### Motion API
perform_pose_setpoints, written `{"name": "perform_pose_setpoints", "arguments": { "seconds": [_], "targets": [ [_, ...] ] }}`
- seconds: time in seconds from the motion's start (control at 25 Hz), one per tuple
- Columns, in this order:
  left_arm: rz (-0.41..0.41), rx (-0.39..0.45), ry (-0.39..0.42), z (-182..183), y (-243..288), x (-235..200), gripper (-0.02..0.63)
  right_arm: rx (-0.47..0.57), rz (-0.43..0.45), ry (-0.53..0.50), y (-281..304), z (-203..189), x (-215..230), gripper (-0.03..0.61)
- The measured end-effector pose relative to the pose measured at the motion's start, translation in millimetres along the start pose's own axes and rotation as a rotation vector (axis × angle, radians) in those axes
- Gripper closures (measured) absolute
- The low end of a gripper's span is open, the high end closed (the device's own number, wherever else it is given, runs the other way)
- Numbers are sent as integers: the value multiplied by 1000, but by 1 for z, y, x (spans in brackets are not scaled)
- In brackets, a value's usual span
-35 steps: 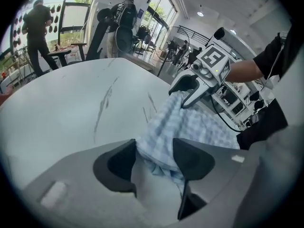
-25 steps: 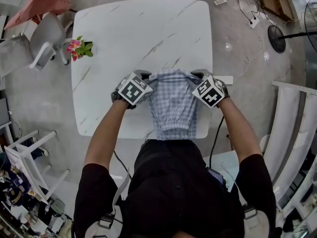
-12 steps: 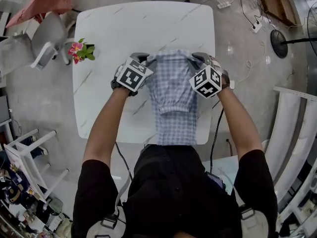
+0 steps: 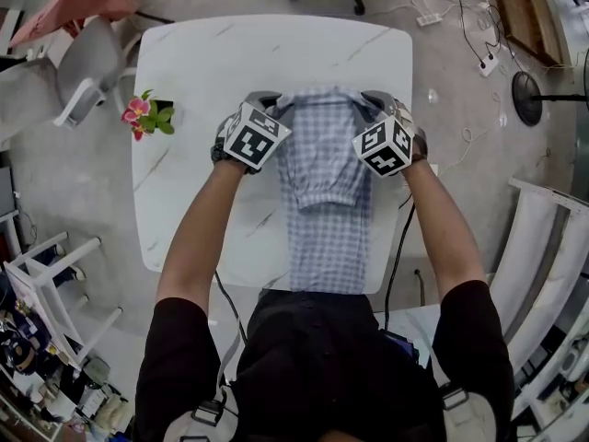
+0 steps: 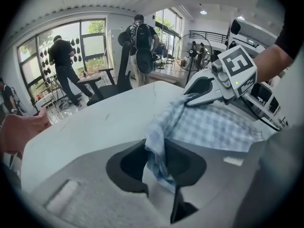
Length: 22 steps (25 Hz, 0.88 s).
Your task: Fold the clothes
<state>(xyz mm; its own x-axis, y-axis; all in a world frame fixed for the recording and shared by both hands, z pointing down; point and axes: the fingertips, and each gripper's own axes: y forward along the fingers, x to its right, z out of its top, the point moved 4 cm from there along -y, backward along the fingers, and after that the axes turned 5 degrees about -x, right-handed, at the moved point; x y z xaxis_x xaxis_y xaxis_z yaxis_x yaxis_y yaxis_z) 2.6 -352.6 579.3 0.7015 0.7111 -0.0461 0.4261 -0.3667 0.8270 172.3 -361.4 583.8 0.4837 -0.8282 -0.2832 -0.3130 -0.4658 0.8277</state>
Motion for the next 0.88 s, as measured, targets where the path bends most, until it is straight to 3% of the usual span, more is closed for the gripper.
{"name": "perform_pose_setpoints", "arguments": {
  "seconds": [0.16, 0.48, 0.72, 0.88],
  "targets": [
    [3, 38, -68, -6, 3, -2, 508, 29, -24, 9, 3, -2, -2, 496],
    [-4, 107, -64, 4, -34, 14, 509, 76, -70, 30, -42, 13, -7, 497],
    [-37, 171, -32, 10, -91, 49, 509, 143, -114, 30, -110, 23, -23, 496],
    [-32, 206, 40, 5, -133, 77, 509, 174, -162, 0, -160, 29, -50, 499]
  ]
}}
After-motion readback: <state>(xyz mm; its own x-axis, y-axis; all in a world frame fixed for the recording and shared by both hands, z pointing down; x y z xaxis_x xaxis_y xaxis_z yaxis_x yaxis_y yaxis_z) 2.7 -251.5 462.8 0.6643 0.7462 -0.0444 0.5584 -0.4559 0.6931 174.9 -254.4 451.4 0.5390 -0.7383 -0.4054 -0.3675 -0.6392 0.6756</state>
